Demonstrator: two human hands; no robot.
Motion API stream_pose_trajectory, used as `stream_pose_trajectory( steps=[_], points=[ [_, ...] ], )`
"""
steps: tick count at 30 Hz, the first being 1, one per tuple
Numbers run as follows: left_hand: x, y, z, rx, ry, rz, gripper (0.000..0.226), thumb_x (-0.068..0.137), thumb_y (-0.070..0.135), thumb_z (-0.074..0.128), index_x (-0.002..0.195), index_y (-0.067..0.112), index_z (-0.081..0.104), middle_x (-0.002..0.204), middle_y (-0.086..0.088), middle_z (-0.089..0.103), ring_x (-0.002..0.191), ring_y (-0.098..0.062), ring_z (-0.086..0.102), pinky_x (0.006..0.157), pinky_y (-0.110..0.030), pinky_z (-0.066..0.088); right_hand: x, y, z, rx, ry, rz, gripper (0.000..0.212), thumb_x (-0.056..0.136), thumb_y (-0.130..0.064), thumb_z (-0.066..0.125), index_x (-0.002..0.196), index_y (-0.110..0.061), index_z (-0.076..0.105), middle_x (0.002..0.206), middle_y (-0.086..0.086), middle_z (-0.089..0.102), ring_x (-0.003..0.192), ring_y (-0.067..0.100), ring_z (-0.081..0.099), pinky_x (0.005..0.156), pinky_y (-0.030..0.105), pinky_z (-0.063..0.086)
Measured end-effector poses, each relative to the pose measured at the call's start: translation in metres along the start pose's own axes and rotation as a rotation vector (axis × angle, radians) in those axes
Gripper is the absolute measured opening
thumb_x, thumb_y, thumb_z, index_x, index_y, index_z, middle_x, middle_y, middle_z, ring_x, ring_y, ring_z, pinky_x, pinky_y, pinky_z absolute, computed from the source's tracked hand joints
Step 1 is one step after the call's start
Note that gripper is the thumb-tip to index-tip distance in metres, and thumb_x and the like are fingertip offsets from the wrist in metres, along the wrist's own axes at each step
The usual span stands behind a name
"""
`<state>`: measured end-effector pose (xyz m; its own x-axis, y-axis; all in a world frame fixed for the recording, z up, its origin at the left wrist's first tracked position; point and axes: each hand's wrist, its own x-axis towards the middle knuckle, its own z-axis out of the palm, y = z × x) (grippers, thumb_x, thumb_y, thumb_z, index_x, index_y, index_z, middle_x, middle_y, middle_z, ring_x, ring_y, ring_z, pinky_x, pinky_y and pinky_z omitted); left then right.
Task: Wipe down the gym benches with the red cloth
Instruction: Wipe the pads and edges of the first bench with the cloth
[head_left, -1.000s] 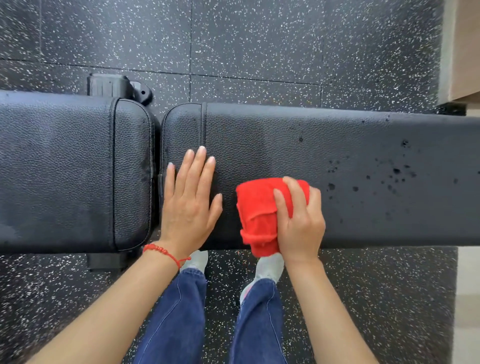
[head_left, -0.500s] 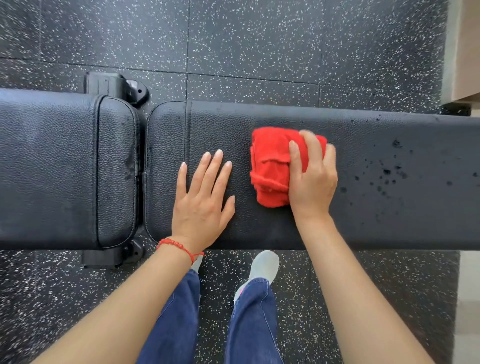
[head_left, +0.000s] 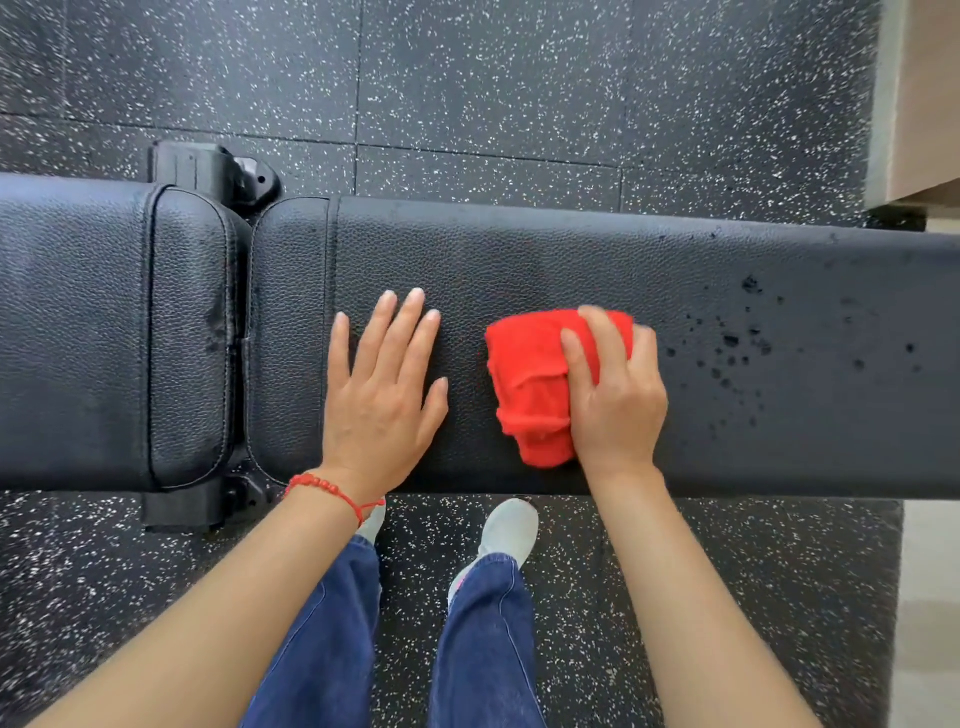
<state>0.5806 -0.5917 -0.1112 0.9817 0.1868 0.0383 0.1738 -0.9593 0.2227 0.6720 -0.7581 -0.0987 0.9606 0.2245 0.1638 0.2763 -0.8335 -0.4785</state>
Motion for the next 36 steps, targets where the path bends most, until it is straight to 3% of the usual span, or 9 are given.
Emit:
stream_pose_trajectory(
  steps=[7,12,19,25,29,36],
  points=[
    [0.022,0.035,0.016,-0.029,-0.052,-0.011,0.053,0.090,0.029,0.041,0.137,0.004,0.044,0.147,-0.014,0.036,0.137,-0.030,0.030,0.110,-0.054,0.019,0.061,0.012,0.005,0.000,0.032,0.113,0.033,0.092,-0.032,0.051,0.115,-0.011,0.062,0.097,0.024,0.057,0.082,0.040,0.058,0.064,0.042,0.045],
    [0.021,0.032,0.023,-0.011,-0.026,-0.010,0.054,0.090,0.031,0.041,0.138,0.006,0.042,0.148,-0.012,0.035,0.137,-0.027,0.028,0.111,-0.050,0.015,0.014,0.022,-0.008,0.037,0.034,0.086,0.029,0.090,-0.027,0.055,0.108,-0.007,0.065,0.090,0.022,0.060,0.073,0.036,0.061,0.059,0.036,0.049],
    [0.020,0.034,0.023,0.002,-0.023,-0.013,0.054,0.091,0.031,0.040,0.139,0.006,0.042,0.148,-0.012,0.035,0.137,-0.027,0.028,0.111,-0.049,0.015,-0.051,0.047,-0.033,0.007,-0.041,0.028,0.036,0.092,-0.034,0.046,0.103,-0.006,0.066,0.088,0.018,0.062,0.074,0.031,0.064,0.059,0.032,0.053],
    [0.021,0.035,0.023,0.003,-0.017,-0.013,0.054,0.092,0.031,0.039,0.139,0.005,0.041,0.148,-0.013,0.035,0.137,-0.028,0.027,0.112,-0.050,0.015,0.016,0.040,-0.023,0.039,-0.002,0.083,0.029,0.088,-0.030,0.056,0.105,-0.009,0.067,0.088,0.021,0.061,0.071,0.036,0.062,0.055,0.036,0.050],
    [0.021,0.036,0.022,0.008,-0.019,-0.013,0.053,0.091,0.030,0.039,0.138,0.004,0.042,0.147,-0.014,0.036,0.137,-0.030,0.029,0.111,-0.052,0.016,0.068,0.045,-0.013,0.014,0.020,0.109,0.033,0.091,-0.033,0.052,0.113,-0.011,0.063,0.095,0.023,0.058,0.078,0.040,0.058,0.061,0.041,0.046],
    [0.026,0.057,0.015,-0.047,0.036,-0.079,0.048,0.089,0.023,0.043,0.130,0.001,0.051,0.141,-0.019,0.042,0.132,-0.034,0.037,0.107,-0.055,0.022,0.045,0.050,-0.019,0.018,0.061,0.135,0.032,0.091,-0.030,0.053,0.112,-0.008,0.063,0.092,0.023,0.059,0.076,0.039,0.060,0.061,0.039,0.047]
  ],
)
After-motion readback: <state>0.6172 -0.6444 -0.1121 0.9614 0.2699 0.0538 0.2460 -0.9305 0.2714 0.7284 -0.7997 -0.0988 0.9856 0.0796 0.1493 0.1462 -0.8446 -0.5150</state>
